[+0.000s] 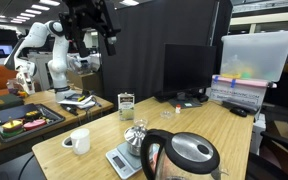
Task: Pick up the lid off the silver pot and put it on the table
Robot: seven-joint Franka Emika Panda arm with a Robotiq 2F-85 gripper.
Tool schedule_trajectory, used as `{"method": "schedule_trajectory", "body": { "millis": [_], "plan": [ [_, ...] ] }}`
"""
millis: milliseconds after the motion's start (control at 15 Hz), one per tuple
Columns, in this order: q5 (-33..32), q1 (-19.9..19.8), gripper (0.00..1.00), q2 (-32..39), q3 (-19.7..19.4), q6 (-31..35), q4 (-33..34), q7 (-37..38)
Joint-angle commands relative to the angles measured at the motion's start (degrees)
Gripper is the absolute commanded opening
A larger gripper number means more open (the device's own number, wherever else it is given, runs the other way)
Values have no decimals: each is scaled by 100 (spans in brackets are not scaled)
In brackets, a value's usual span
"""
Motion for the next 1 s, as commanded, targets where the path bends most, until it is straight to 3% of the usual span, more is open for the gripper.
{"method": "schedule_trajectory", "body": {
  "millis": [0, 200, 267, 400, 733, 933],
  "plan": [
    [245, 180, 100, 1031, 110, 204, 491, -143],
    [90, 197, 100, 1674, 292, 462, 644, -154],
    [171, 166, 100, 1399, 317, 444, 438, -41],
    [155, 162, 100, 1702, 356, 510, 564, -39],
    [152, 154, 100, 1671, 352, 504, 611, -60],
    [-125, 139, 100, 2167, 416, 723, 905, -153]
  ]
}}
